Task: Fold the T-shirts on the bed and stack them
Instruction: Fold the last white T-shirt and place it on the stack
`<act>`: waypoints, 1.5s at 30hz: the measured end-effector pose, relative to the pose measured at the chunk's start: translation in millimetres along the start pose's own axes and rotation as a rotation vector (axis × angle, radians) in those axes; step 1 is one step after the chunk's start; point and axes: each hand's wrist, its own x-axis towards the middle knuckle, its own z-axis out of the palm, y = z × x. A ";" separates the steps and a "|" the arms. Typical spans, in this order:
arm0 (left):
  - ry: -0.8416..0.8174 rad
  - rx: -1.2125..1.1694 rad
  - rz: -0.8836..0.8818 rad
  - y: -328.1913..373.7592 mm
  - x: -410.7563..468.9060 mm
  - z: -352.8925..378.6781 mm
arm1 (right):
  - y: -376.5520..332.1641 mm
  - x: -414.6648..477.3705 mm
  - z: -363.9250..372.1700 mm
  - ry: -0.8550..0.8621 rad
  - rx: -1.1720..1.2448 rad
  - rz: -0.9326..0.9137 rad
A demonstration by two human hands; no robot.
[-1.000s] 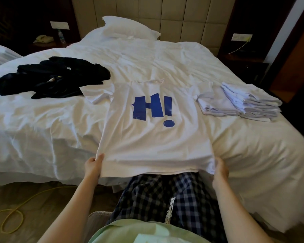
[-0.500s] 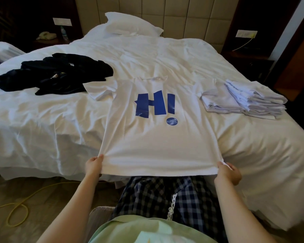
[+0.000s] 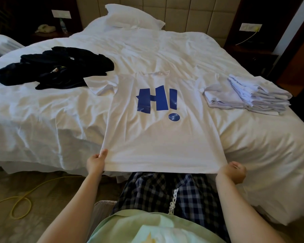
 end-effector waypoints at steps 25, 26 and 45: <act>-0.003 -0.120 0.085 163.0 113.7 0.6 | -105.5 -83.9 173.2 -0.624 -0.360 -0.718; -0.039 -0.190 0.042 171.0 119.8 3.8 | -108.9 -90.1 183.2 -0.662 -0.365 -0.725; -0.086 -0.694 -0.049 258.0 216.2 87.6 | -122.4 -101.1 311.1 -1.107 -0.426 -0.558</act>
